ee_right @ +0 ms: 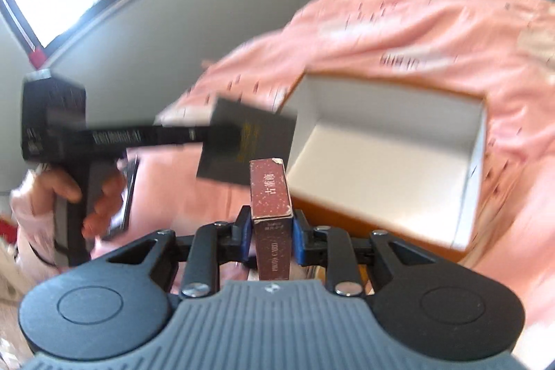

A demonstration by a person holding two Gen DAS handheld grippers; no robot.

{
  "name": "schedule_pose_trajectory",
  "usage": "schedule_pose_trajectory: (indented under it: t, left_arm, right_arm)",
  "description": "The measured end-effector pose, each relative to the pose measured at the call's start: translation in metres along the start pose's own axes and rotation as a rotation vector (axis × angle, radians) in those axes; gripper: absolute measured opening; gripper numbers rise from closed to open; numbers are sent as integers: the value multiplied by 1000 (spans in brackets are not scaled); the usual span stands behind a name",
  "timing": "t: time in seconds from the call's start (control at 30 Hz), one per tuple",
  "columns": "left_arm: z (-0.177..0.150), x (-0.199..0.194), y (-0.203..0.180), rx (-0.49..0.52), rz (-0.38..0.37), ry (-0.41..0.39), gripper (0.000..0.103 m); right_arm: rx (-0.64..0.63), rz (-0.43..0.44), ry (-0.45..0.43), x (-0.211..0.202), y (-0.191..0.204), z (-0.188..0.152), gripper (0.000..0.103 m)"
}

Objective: Organize objects
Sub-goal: 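Carry the grey box into the orange box and release it with the left gripper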

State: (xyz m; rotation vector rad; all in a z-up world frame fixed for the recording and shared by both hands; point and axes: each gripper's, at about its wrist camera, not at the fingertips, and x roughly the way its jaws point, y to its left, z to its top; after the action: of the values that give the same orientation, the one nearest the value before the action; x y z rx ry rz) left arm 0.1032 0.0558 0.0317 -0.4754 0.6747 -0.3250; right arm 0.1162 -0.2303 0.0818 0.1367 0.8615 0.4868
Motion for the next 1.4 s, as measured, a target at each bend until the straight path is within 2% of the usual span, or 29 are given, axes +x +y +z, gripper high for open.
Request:
schedule_pose_trajectory:
  t: [0.17, 0.3, 0.47, 0.7, 0.83, 1.13, 1.3, 1.4]
  left_arm:
    - [10, 26, 9, -6, 30, 38, 37]
    - [12, 44, 12, -11, 34, 48, 37]
    - [15, 60, 13, 3, 63, 31, 37]
    - [4, 97, 30, -30, 72, 154, 37]
    - [-5, 110, 37, -31, 82, 211, 37]
    - [-21, 133, 34, 60, 183, 333, 37]
    - [-28, 136, 32, 122, 234, 351, 38]
    - [-30, 135, 29, 160, 264, 350, 43]
  right_arm:
    - [42, -60, -117, -18, -21, 32, 25]
    - [74, -121, -138, -4, -42, 52, 25]
    - [96, -176, -72, 29, -67, 57, 25]
    - [140, -167, 58, 87, -89, 48, 25]
    - [132, -183, 114, 98, -94, 43, 25]
    - [124, -171, 193, 118, -101, 37, 25]
    - [125, -164, 215, 125, -105, 37, 25]
    - [130, -164, 222, 128, -109, 37, 25]
